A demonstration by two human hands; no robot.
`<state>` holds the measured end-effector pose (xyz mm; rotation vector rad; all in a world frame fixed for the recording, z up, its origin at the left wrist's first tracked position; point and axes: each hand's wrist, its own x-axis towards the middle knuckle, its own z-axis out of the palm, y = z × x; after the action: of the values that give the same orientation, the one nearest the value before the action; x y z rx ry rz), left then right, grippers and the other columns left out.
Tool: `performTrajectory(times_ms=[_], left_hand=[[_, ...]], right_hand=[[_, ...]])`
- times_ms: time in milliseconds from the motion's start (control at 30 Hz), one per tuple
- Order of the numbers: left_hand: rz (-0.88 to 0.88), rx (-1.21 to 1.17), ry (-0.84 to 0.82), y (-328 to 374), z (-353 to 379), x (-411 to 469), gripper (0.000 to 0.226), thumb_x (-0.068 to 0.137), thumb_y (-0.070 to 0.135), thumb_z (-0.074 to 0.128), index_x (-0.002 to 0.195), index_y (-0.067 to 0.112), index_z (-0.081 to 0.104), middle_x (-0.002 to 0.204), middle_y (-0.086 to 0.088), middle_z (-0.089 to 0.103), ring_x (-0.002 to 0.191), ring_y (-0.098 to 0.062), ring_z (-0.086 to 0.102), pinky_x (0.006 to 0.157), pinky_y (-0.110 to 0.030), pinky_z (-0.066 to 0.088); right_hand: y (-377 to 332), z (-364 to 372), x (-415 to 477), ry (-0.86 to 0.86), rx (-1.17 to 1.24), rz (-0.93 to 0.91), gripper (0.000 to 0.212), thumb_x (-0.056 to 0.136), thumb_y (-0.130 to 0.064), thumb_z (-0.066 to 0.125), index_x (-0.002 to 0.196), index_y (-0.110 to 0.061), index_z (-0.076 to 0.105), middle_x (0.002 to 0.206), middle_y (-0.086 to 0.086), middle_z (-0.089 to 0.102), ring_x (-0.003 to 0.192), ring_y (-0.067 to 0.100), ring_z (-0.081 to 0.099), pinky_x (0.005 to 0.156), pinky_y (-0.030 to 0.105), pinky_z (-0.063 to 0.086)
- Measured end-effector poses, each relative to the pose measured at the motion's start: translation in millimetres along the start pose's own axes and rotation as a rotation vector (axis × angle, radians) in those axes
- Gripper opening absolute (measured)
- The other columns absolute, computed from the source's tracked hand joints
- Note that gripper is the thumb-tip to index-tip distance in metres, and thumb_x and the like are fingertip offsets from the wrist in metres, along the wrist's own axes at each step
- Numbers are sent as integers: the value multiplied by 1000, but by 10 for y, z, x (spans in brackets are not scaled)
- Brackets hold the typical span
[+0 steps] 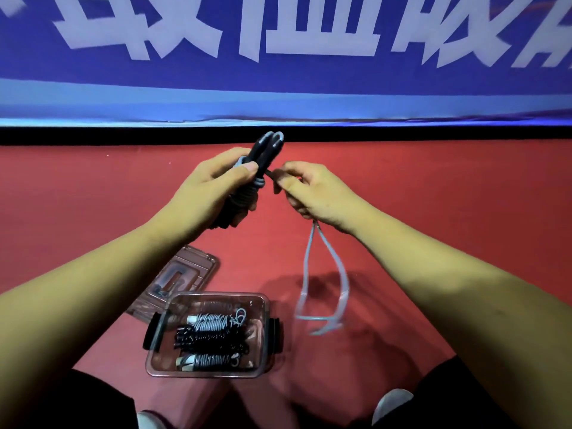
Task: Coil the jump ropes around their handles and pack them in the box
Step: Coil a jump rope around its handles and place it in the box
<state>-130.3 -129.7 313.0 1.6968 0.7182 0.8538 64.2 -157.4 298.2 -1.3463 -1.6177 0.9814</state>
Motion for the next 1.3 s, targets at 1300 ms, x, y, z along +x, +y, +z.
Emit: performTrajectory(times_ms=[1300], left_hand=[[-25, 963, -496, -324, 262, 34, 44, 81, 65, 64, 72, 23, 58, 50, 3, 49, 47, -12, 41, 49, -27, 31]], right_hand=[[-45, -359, 16, 188, -647, -56, 22, 94, -32, 57, 79, -21, 69, 73, -7, 65, 72, 14, 56, 67, 30, 43]])
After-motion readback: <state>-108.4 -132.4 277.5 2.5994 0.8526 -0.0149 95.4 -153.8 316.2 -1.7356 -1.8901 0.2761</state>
